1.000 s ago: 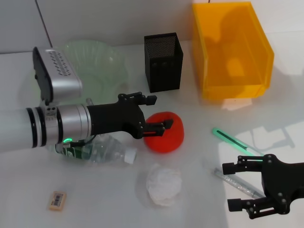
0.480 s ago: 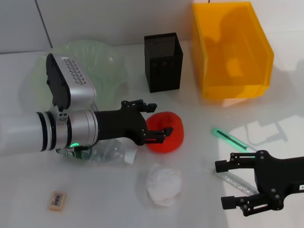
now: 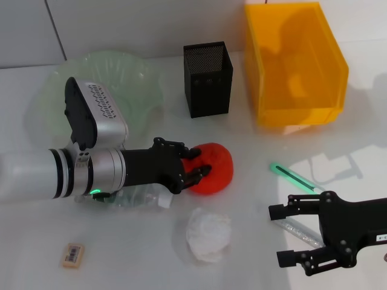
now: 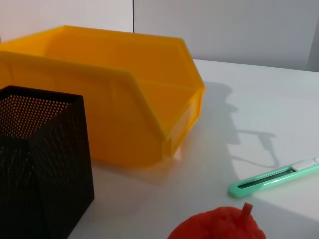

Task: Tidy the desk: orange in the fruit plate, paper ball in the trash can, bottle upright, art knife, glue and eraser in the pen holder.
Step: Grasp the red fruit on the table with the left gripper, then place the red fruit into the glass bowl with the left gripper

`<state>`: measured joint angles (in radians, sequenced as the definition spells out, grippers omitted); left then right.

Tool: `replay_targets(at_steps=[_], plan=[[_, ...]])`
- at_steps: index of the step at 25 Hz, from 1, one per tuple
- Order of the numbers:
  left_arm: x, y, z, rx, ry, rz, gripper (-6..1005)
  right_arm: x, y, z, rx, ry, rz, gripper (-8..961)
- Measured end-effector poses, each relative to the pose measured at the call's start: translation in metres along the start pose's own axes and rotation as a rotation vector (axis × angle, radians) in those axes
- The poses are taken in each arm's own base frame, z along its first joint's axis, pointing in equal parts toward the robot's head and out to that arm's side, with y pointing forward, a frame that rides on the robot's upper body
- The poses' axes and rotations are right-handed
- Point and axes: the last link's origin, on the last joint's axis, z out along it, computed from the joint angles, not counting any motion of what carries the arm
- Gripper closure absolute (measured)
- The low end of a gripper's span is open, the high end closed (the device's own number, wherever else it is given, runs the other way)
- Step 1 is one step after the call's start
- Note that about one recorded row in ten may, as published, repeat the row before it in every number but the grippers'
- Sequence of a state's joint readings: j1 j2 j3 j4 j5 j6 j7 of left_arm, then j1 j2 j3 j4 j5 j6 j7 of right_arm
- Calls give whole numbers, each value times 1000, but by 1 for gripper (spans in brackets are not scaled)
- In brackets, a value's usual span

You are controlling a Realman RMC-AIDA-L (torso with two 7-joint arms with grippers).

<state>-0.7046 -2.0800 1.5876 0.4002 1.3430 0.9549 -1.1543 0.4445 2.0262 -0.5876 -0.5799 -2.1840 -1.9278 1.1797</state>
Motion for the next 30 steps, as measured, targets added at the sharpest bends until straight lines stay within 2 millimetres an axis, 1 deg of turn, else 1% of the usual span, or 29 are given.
replay_targets(at_steps=[4,9,14,16,18,19,21,22,23,24,25,27,28,30], plan=[[1,0,0,-2,2,12,549,1,0,1,2,-1,3,135],[7,5,-1,-33,31,39,782,2,1,1,3,-2,6,135],[19,14,-13,-92,114,60,901,2,1,1,7,-1,8,135],[30,17,-28,-107,191,78,916,2,1,1,7,-1,8,135],[31,16,-31,-100,203,80,931,2,1,1,7,-1,8,135],[34,14,-38,-86,225,85,939,2,0,1,7,-1,7,135],[39,-2,-63,6,280,91,939,2,0,1,7,-1,7,135],[39,-2,-63,6,280,91,939,2,0,1,6,-1,7,135],[40,-8,-71,39,295,86,939,2,0,1,7,0,6,135],[42,-24,-87,130,335,65,939,2,0,1,7,0,5,135],[42,-32,-95,174,354,55,939,2,0,1,7,-1,4,135],[42,-32,-95,174,354,55,938,2,1,1,7,-1,3,135],[38,-49,-107,274,371,19,938,2,1,1,7,-1,2,135],[38,-49,-107,274,371,19,938,2,1,1,7,-1,1,136]])
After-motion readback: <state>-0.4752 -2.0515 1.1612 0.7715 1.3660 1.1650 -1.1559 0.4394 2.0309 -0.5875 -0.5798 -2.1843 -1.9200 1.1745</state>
